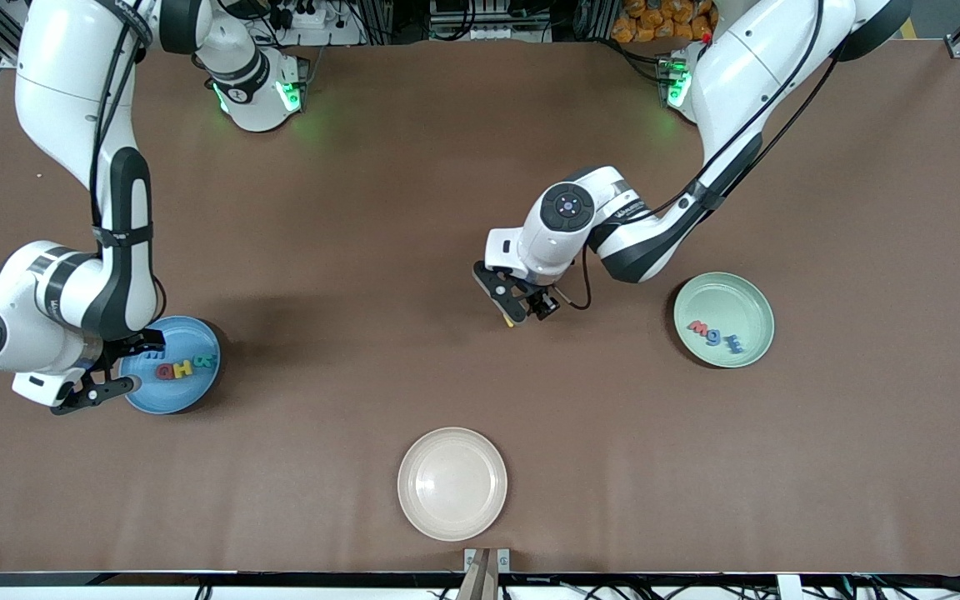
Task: Sort uppercase to blue plate, lowercase to green plate
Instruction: 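Release the W with the right gripper while the left gripper reaches yellow letter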
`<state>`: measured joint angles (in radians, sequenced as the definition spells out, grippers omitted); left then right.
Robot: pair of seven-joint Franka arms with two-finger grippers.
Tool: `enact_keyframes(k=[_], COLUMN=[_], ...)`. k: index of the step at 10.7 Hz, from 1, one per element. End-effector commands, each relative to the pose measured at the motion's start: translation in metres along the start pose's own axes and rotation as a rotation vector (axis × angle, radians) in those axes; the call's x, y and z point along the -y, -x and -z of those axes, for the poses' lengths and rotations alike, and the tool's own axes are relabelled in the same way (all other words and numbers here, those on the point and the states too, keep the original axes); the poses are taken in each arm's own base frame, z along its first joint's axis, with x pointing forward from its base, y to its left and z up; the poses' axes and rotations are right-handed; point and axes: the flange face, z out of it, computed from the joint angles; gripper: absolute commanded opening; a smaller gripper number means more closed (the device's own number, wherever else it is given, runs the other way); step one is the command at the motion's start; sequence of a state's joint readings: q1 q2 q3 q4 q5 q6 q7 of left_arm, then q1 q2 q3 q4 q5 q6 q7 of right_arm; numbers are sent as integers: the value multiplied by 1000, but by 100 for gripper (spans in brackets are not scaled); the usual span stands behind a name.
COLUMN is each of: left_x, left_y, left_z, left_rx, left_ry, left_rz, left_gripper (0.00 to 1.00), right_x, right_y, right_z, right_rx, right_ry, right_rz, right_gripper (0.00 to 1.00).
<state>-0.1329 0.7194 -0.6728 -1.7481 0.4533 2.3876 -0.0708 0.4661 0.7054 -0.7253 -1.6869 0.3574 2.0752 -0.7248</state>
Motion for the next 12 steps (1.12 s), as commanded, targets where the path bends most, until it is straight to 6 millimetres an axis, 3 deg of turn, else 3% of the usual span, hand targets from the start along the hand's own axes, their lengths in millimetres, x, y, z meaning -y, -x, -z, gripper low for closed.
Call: enact_keyframes(k=[1,2,5,8,12], left_x=[7,11,22,19,30], left_y=[0,1,4,-1,-7], left_z=[-5,-5,-9,-19,-22], left_rx=[-9,-8,23,65,49], left_ry=[-1,-1,58,99,71], left_rz=[136,297,783,1147,1263], left_gripper=[70,68,70,70,70], right_x=[14,15,48,46,30], right_y=[29,43,64,68,84], right_z=[5,-1,-17,-12,21], right_rx=[-71,-112,-158,-173,-202], right_ry=[-21,-2,10,6,-61], right_rz=[9,10,36,30,11], right_gripper=[100,100,100,100,100])
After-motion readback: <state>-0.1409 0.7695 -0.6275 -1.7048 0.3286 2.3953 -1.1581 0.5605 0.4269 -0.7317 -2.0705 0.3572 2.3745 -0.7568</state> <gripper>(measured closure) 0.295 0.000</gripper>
